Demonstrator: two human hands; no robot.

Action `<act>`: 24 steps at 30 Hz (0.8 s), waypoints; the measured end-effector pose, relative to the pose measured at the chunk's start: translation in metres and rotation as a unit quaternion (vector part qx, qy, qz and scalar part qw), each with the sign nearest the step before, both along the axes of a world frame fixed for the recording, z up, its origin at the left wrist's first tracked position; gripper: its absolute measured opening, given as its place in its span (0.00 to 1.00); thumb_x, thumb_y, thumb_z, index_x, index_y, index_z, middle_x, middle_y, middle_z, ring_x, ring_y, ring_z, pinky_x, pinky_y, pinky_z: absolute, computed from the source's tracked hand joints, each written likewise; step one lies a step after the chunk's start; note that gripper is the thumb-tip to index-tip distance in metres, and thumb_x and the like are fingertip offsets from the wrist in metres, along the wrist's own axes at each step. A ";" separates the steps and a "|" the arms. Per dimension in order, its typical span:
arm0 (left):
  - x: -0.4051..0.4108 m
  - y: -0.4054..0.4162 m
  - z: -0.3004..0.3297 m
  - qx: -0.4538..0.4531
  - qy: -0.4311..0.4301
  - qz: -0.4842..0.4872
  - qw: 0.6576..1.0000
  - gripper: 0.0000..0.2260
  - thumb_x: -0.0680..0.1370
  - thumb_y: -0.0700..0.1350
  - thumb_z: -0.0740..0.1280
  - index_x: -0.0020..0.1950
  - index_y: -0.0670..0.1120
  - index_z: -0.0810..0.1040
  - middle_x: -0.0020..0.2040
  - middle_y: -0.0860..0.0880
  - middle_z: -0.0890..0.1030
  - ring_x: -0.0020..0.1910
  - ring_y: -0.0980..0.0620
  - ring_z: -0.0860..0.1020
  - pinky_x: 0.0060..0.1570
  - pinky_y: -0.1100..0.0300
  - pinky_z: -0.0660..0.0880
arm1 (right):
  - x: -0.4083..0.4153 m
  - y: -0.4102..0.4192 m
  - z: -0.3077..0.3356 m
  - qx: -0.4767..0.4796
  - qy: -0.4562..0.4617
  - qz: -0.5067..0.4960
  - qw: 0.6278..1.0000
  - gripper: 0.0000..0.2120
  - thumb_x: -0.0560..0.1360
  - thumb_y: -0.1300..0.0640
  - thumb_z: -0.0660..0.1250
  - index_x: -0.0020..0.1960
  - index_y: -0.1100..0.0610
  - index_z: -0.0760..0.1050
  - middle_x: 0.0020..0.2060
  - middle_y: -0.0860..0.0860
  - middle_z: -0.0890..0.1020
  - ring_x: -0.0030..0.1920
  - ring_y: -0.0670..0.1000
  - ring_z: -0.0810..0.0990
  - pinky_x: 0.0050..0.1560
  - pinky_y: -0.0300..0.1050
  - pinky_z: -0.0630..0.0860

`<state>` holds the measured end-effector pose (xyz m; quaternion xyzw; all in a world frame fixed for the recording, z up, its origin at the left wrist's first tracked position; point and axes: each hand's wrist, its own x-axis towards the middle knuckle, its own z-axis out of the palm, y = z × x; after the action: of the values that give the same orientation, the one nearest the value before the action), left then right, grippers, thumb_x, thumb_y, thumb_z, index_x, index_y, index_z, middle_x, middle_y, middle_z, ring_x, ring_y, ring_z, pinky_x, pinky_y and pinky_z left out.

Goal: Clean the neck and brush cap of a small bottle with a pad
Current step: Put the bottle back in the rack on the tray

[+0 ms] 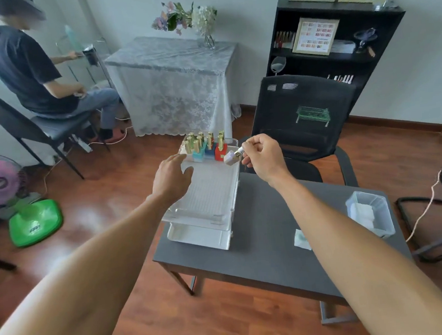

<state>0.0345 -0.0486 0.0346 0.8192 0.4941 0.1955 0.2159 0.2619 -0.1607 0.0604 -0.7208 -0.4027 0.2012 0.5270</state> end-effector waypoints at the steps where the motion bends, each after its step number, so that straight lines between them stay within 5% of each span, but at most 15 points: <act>1: -0.006 0.007 -0.002 -0.006 -0.002 -0.003 1.000 0.23 0.82 0.45 0.69 0.77 0.41 0.75 0.76 0.43 0.76 0.75 0.40 0.73 0.75 0.48 0.68 | -0.007 0.008 -0.001 -0.003 -0.007 0.001 1.000 0.05 0.82 0.59 0.66 0.51 0.61 0.78 0.37 0.56 0.86 0.32 0.47 0.84 0.38 0.47 0.83; 10: -0.026 0.046 -0.024 -0.069 -0.020 -0.048 0.996 0.23 0.83 0.44 0.65 0.79 0.45 0.72 0.76 0.46 0.76 0.75 0.44 0.73 0.74 0.46 0.69 | -0.049 0.069 -0.016 -0.056 -0.109 -0.015 0.992 0.06 0.83 0.56 0.67 0.50 0.57 0.77 0.39 0.50 0.84 0.33 0.46 0.85 0.38 0.49 0.83; 17: -0.027 0.047 -0.039 -0.131 -0.070 -0.039 0.988 0.27 0.84 0.38 0.58 0.84 0.46 0.64 0.77 0.43 0.75 0.74 0.40 0.74 0.72 0.45 0.73 | -0.060 0.099 -0.018 -0.114 -0.166 -0.002 0.979 0.06 0.83 0.56 0.67 0.51 0.59 0.77 0.42 0.55 0.86 0.42 0.55 0.87 0.48 0.58 0.83; 24: -0.027 0.048 -0.043 -0.139 -0.094 -0.032 0.985 0.26 0.85 0.38 0.56 0.84 0.48 0.64 0.77 0.43 0.75 0.72 0.41 0.75 0.69 0.48 0.74 | -0.066 0.115 -0.024 -0.149 -0.190 -0.006 0.970 0.06 0.83 0.55 0.66 0.52 0.59 0.78 0.43 0.56 0.86 0.43 0.57 0.86 0.48 0.60 0.83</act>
<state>0.0073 -0.0010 -0.0088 0.7747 0.4671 0.1941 0.3794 0.1957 -0.0461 0.0362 -0.8187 -0.4565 0.1155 0.3286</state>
